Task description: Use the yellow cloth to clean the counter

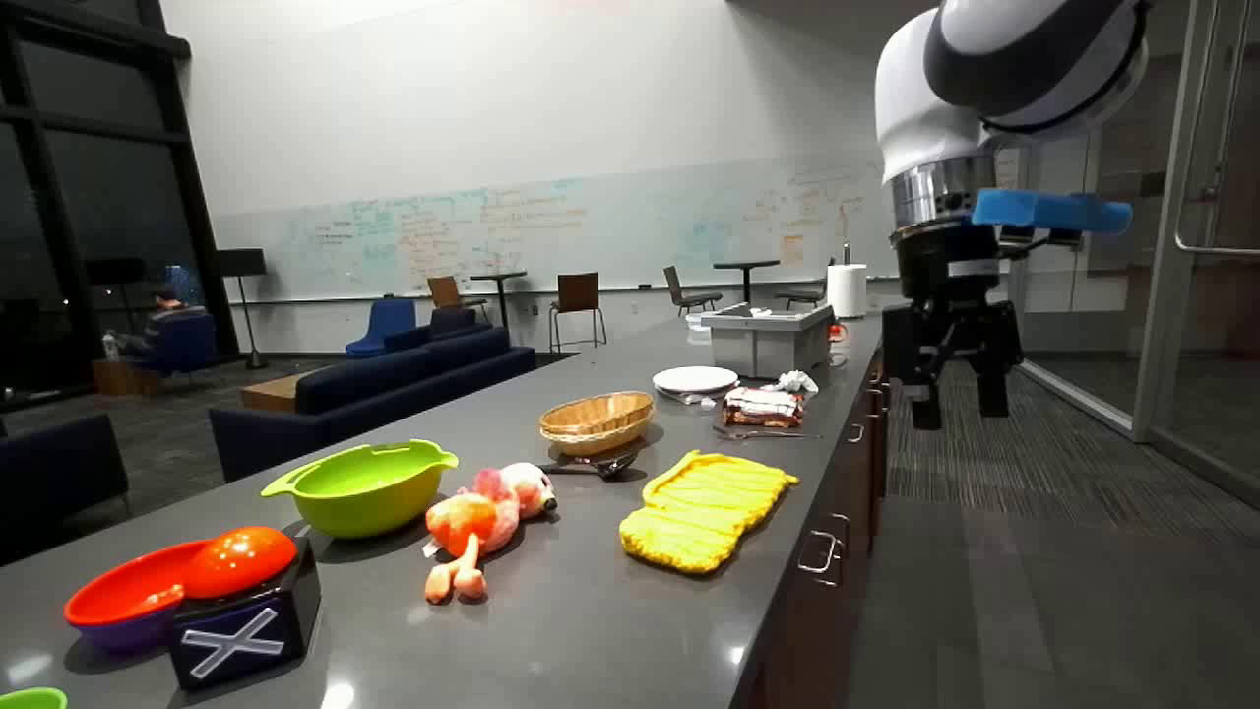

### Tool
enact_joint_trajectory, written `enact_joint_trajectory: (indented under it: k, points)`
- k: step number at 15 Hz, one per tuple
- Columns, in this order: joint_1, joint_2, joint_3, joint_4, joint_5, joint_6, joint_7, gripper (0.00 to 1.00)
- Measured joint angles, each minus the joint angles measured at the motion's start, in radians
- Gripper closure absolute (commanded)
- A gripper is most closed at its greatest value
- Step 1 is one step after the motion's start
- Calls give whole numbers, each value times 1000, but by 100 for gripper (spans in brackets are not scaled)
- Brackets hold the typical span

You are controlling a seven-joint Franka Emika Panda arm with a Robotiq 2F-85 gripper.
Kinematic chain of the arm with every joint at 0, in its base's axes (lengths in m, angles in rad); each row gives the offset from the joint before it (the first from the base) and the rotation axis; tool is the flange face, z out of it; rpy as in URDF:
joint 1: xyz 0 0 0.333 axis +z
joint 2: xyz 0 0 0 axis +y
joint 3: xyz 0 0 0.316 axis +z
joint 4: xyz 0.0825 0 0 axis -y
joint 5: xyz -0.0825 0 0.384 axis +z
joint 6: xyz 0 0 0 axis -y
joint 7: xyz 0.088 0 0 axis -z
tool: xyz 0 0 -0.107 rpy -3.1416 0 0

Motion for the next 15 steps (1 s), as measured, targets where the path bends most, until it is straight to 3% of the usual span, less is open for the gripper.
enact_joint_trajectory:
  k: [3, 5, 10, 15]
  points:
    - [0, 0, 1, -1, 0, 14, -3, 0]
    - [0, 2, 2, -4, 0, 95, -18, 0]
    - [1, 55, 2, -19, 1, 430, -46, 0]
    - [2, 213, 2, -3, 1, 743, -46, 0]
